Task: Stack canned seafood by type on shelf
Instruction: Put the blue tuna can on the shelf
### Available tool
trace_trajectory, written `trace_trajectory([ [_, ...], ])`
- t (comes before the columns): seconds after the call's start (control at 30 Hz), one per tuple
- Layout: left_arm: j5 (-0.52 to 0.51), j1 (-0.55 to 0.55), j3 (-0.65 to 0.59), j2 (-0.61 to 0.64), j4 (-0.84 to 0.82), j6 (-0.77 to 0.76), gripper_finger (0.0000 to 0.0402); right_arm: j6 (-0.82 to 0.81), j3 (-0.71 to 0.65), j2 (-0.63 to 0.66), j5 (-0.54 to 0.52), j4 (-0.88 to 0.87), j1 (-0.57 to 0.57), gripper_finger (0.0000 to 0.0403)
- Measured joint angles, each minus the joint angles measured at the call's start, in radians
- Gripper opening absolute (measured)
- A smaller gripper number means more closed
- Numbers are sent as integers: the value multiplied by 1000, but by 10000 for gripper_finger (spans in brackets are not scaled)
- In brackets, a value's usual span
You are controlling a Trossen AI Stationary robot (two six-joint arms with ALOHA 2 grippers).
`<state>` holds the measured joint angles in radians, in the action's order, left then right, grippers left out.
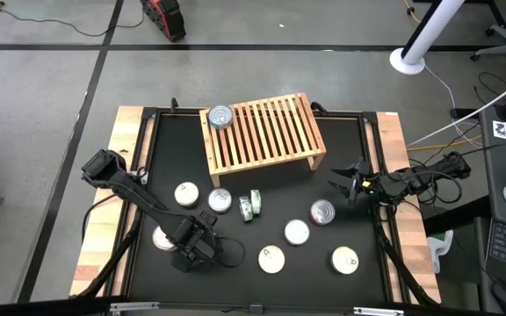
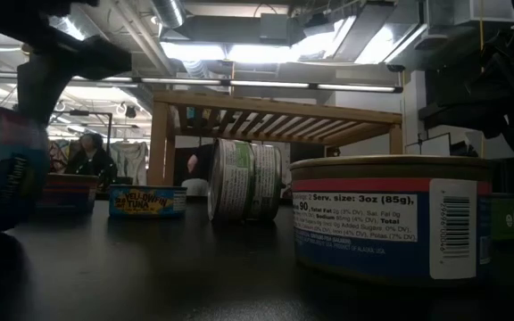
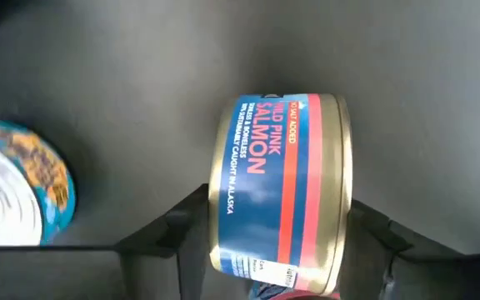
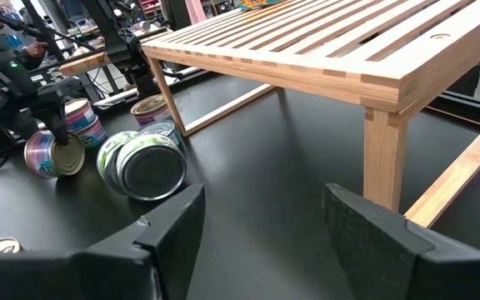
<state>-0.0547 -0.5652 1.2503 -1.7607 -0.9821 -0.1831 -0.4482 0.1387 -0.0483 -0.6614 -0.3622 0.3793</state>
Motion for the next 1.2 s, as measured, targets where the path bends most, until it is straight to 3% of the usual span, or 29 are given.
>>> trace_trajectory([
  [0.27,9,84,25,7,4,-228,184,0,0,0,0,0,0,243],
  [0.5,58,215,97,68,29,-255,184,0,0,0,0,-4,0,243],
  [0.87,123,536,147,217,280,-281,184,0,0,0,0,-6,0,243],
  [1.2,177,822,147,203,448,-468,184,0,0,0,0,-6,0,243],
])
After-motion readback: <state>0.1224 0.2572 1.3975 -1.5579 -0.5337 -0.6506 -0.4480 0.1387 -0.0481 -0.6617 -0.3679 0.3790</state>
